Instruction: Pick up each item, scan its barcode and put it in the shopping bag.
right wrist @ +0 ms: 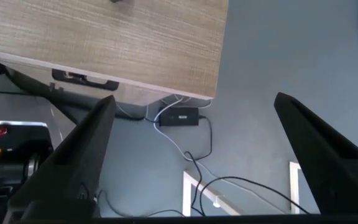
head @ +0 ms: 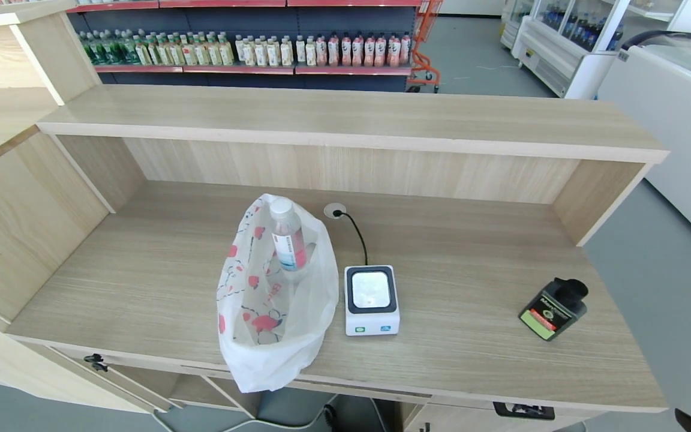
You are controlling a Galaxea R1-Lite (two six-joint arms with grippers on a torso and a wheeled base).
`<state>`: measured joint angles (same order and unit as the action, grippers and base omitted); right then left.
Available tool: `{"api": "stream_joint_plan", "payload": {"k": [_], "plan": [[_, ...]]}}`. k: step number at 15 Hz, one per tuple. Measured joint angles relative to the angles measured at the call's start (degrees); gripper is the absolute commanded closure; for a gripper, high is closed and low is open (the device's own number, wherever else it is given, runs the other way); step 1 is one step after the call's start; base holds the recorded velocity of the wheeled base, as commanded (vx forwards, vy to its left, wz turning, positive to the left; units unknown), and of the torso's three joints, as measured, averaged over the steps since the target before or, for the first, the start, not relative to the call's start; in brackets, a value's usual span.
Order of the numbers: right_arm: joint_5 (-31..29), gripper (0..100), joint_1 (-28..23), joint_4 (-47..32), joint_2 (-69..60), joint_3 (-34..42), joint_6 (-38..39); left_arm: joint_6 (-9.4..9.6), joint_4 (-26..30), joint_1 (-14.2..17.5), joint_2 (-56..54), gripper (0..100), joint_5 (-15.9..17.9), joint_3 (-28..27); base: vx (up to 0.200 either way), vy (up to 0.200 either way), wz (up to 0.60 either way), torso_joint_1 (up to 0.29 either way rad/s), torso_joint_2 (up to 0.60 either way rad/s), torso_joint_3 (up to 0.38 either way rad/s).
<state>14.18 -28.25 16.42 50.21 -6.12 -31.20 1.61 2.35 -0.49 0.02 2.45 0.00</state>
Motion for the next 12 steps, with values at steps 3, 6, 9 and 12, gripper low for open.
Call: {"api": "stream_joint_plan", "payload": {"k": [3, 6, 9, 12], "plan": [[0.27, 0, 0.11, 0.44, 3.19, -3.90, 0.95, 0.06, 0.00, 0.02, 0.00, 0, 0.00, 0.00, -0.067, -0.067, 0.00, -0.002, 0.00, 0.001], [0.93, 0, 0.85, 0.99, 7.12, -7.94, 3.47, 0.05, 0.00, -0.02, 0.00, 0, 0.00, 0.00, 0.000, 0.000, 0.00, 0.000, 0.00, 0.000], [1.55, 0, 5.01, 7.01, 12.17, -10.28, 8.56, 0.05, 0.00, 0.13, 0.00, 0, 0.01, 0.00, 0.000, 0.000, 0.00, 0.000, 0.00, 0.000], [1.89, 0, 12.98, 22.36, 21.77, -11.74, 13.69, 0.05, 0.00, 0.05, 0.00, 0, -0.02, 0.00, 0.000, 0.000, 0.00, 0.000, 0.00, 0.000]]}}
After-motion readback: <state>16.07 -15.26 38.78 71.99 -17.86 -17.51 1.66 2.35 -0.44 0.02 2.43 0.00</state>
